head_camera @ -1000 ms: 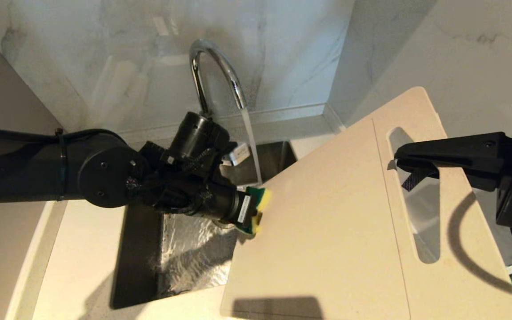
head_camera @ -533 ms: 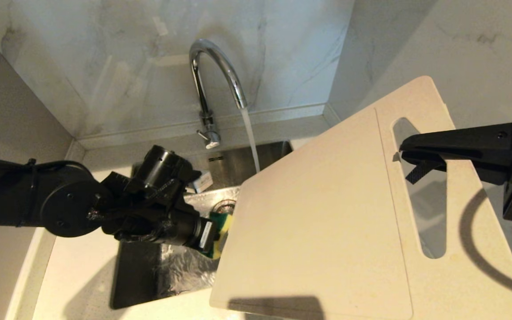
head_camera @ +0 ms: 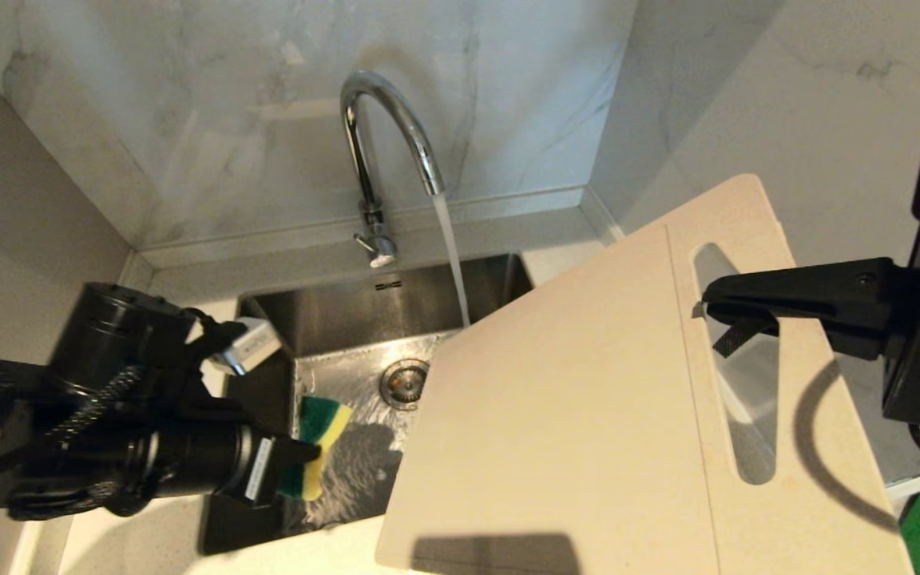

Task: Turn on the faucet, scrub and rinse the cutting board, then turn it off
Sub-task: Scrub the cutting board underwater

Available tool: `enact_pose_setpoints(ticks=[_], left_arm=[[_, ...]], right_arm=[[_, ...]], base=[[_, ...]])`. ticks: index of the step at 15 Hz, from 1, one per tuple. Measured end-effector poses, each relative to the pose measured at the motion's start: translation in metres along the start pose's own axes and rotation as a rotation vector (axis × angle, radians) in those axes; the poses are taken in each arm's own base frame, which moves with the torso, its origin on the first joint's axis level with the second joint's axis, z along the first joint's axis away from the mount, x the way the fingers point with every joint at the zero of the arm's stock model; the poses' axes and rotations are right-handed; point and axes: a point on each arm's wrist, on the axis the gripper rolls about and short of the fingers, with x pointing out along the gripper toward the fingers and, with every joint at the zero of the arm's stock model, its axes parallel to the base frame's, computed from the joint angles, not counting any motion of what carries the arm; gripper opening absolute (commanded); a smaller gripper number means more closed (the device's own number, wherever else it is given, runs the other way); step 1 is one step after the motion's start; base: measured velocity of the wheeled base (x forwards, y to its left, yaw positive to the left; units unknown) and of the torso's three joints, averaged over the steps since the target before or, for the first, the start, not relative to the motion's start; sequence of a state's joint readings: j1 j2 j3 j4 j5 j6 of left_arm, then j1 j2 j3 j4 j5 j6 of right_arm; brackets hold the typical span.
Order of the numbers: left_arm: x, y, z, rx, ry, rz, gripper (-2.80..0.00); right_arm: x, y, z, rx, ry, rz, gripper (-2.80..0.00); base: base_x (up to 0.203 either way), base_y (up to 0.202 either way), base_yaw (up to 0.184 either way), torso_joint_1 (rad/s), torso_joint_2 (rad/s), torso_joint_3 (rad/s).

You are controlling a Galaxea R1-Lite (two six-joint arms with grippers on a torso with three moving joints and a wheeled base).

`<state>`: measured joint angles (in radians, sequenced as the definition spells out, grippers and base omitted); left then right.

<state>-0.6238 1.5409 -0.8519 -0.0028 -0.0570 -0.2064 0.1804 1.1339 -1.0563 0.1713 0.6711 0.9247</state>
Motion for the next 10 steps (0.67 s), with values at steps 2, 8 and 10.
enact_pose_setpoints(ticks=[2, 8, 10], left_arm=[[-0.041, -0.005, 0.013, 0.004, -0.07, -0.014, -2.8], [-0.123, -0.012, 0.022, 0.014, -0.241, -0.053, -2.8], [-0.136, -0.012, 0.016, 0.014, -0.266, -0.059, -2.8]], right_arm=[[0.008, -0.008, 0.002, 0.024, 0.013, -0.024, -2.8], [0.034, -0.021, 0.022, -0.006, -0.076, -0.048, -2.8], [0.052, -0.026, 0.038, -0.027, -0.145, -0.058, -2.8]], base=[[0.0, 0.0, 0.0, 0.0, 0.0, 0.0], [0.0, 0.0, 0.0, 0.0, 0.0, 0.0], [0.0, 0.0, 0.0, 0.0, 0.0, 0.0]])
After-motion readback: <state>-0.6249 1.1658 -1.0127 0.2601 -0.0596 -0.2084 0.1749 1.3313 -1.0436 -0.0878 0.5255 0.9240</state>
